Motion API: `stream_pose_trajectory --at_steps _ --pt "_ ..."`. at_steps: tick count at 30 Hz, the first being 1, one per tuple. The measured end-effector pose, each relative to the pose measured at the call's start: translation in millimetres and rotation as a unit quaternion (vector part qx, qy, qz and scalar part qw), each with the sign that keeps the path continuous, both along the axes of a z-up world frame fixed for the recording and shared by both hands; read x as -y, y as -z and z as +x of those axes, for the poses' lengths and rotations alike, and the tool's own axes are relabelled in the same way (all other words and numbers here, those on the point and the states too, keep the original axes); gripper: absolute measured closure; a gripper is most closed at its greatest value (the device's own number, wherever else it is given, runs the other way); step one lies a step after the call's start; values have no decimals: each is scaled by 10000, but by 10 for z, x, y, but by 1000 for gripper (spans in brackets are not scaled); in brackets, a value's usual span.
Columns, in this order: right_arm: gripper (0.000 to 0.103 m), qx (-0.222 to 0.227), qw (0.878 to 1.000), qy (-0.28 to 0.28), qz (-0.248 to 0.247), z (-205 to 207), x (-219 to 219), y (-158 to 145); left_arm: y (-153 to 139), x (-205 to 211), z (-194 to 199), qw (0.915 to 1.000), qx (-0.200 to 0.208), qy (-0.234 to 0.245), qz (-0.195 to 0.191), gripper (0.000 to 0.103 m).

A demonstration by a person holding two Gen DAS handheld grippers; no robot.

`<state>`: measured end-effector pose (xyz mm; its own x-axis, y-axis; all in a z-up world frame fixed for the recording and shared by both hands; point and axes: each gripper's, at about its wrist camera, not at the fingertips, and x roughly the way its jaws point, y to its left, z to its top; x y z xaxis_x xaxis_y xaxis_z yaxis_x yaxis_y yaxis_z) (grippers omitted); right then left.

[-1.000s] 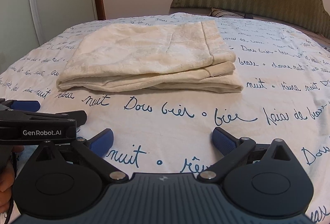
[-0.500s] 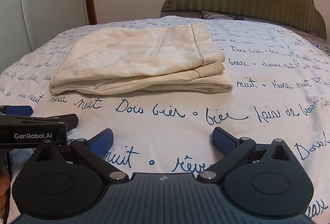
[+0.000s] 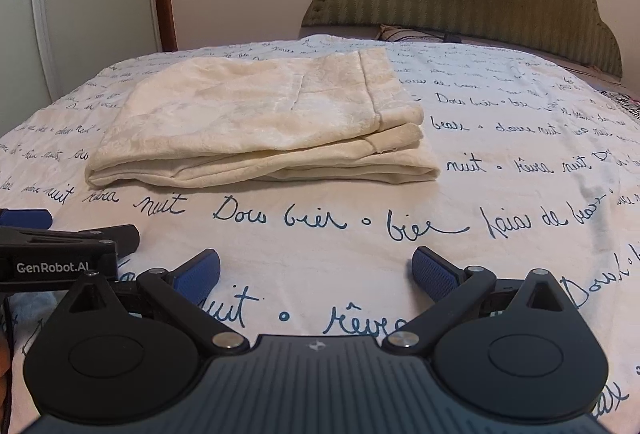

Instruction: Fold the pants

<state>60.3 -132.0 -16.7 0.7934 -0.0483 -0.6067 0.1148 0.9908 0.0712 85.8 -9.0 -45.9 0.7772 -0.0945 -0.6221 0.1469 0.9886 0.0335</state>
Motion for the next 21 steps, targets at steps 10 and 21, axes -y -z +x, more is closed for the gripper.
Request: stream_pose_trajectory --at_steps 10,21 --pt "0 -36 10000 -21 -35 15 -12 8 -4 0 6 10000 -15 10 -4 0" --pt "0 11 10000 30 -25 -1 -2 4 -2 1 7 10000 -25 11 -8 0"
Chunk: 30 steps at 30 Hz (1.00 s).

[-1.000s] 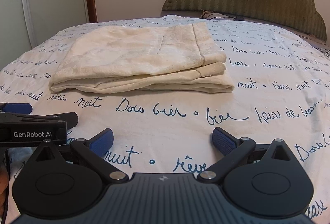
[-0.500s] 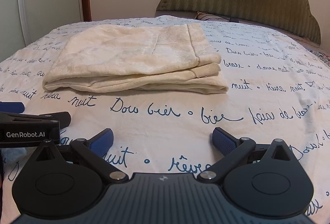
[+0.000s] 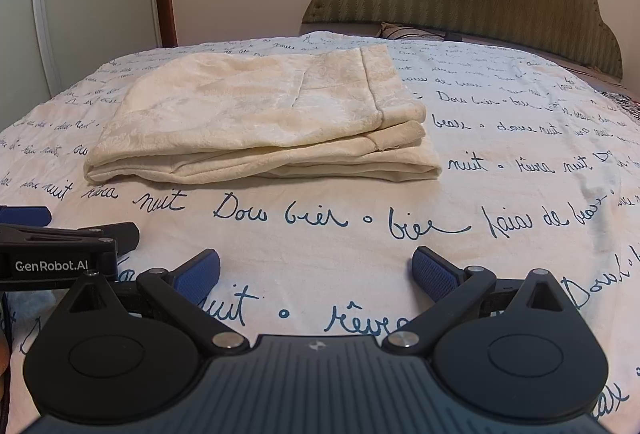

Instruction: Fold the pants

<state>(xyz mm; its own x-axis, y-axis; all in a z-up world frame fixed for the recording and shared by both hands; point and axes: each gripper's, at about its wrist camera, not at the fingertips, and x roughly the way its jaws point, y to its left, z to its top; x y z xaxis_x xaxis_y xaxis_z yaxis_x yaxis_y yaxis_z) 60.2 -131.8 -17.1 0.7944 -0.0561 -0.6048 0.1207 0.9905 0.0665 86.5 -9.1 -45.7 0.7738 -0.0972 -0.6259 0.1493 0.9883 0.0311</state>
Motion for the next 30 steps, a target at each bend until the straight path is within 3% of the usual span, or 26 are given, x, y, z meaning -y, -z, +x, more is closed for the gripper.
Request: stream_pose_trajectory --at_steps 12,17,20,23,26,30 --pt "0 56 9999 152 -22 -29 17 -11 2 -21 -2 10000 22 -7 -43 0" --pt "0 557 9974 446 -26 -185 54 -89 -10 -28 -20 9999 74 -50 -50 0" --pt "0 728 9953 421 -481 -215 -6 -170 -19 -29 -40 9999 114 -99 -32 0" --pt "0 522 9941 260 -915 -117 -74 -160 -24 -32 -36 9999 112 -106 -33 0" --pt "0 -56 9967 26 -810 46 -57 -26 -24 -36 -41 9998 129 -139 -25 0" --pt "0 -128 9986 16 -519 69 22 -7 -18 -26 -19 9999 76 -127 -3 0"
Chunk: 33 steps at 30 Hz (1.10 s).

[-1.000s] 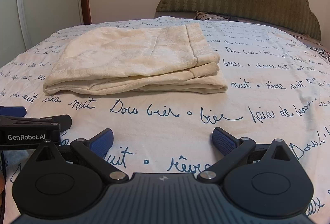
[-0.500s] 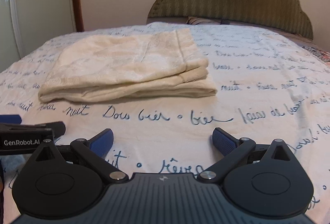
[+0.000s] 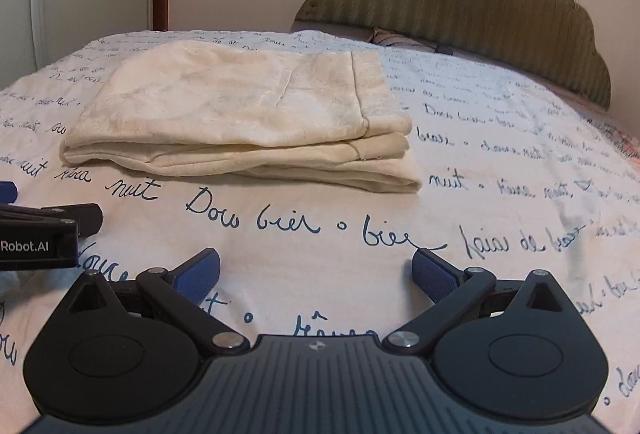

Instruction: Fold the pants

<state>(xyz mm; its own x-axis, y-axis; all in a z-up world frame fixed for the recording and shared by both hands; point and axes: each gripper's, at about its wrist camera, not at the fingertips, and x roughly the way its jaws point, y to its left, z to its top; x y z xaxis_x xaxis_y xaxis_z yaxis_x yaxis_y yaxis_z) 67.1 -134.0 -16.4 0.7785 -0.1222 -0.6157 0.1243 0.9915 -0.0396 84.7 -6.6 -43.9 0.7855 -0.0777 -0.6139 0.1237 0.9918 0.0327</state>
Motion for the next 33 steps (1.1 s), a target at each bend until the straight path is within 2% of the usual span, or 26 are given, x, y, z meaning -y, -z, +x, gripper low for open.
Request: stream_pose_trajectory --at_steps 4,10,15,33 --pt "0 47 9996 57 267 -29 56 11 10 9 23 10000 -44 48 16 0" --pt "0 31 9999 85 110 -28 4 13 18 13 27 10000 -61 47 29 0" --pt "0 32 9995 103 294 -27 57 19 18 11 29 10000 -63 48 28 0" --pt "0 43 9995 103 301 -31 59 23 24 10 26 10000 -70 49 20 0"
